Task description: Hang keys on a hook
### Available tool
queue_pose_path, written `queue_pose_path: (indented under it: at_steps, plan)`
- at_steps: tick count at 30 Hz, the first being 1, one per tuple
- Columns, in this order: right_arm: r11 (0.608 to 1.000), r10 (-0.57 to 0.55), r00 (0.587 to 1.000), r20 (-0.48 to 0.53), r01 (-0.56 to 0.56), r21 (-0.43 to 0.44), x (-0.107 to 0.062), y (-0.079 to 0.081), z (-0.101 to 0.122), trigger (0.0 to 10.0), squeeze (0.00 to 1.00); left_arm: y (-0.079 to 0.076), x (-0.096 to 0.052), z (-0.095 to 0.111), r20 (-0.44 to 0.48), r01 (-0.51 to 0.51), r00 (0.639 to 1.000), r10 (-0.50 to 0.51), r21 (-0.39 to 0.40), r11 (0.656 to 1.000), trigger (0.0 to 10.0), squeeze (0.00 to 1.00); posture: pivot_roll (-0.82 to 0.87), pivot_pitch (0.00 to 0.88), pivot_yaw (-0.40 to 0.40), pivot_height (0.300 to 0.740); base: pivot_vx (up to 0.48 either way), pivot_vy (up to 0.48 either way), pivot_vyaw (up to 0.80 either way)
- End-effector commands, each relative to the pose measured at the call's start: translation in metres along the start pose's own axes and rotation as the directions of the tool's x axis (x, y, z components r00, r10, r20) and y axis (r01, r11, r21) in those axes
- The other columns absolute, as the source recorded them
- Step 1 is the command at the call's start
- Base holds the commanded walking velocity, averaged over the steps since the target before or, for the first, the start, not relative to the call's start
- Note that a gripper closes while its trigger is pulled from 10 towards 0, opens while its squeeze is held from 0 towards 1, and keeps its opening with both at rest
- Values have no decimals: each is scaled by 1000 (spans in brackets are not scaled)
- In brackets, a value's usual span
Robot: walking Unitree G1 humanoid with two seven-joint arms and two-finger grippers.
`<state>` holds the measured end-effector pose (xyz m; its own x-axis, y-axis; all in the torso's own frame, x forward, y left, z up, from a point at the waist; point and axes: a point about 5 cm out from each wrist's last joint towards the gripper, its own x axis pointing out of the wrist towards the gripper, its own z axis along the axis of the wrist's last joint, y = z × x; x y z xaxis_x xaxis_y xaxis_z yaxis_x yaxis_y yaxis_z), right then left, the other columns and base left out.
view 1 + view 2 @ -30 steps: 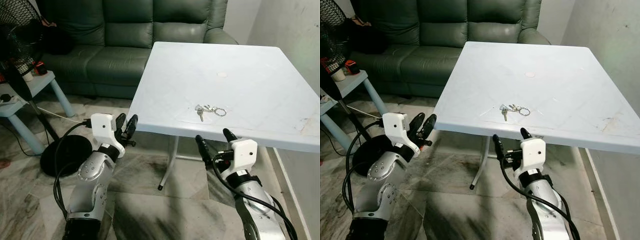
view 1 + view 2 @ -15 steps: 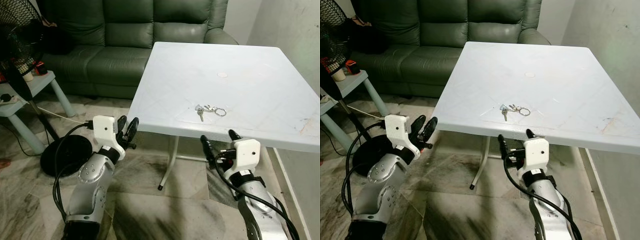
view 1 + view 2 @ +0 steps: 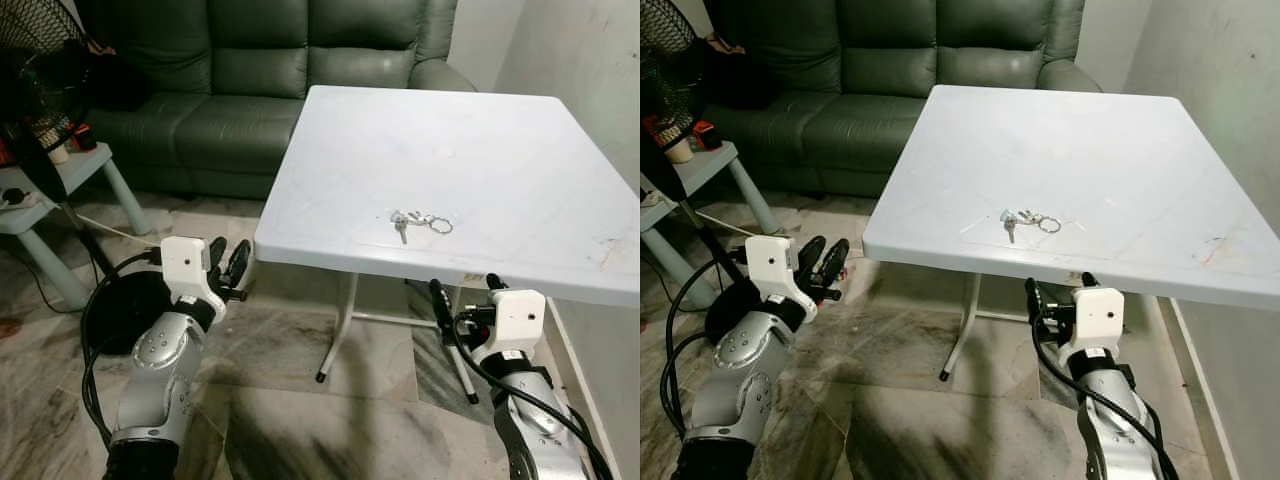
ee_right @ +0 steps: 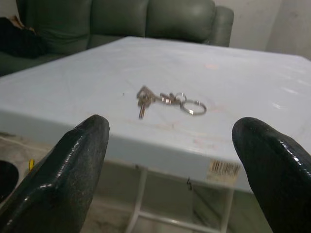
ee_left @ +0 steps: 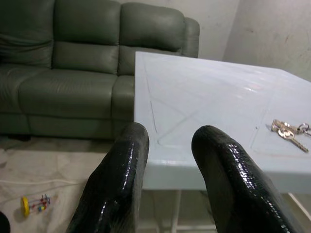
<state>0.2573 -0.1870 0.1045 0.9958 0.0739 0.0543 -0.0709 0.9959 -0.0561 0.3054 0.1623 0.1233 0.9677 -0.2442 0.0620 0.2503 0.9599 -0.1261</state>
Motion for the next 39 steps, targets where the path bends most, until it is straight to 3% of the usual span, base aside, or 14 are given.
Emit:
queue_pose_path:
  at_steps: [1,24,35,39]
  plan:
    - [1000,-11,999,31,11,3,3,-1,7,10000,0,2,3,5,16,3,1000,-3,12,1000,10000,0,70,16,4,740,382,0,0]
    - [1000,21,999,40,-21,-6,6,1,11,10000,0,-2,8,6,28,16,999,-16,-2,1000,10000,0,69,20,0,740,406,0,0]
    - [997,67,997,28,-66,-28,7,2,11,10000,0,-4,8,6,37,-22,999,23,-17,1000,10000,0,70,22,-5,740,0,0,0]
    - [988,143,990,-1,-143,-63,11,2,12,10000,0,-5,11,7,29,-34,999,35,-42,999,10000,0,69,22,-5,740,0,0,0]
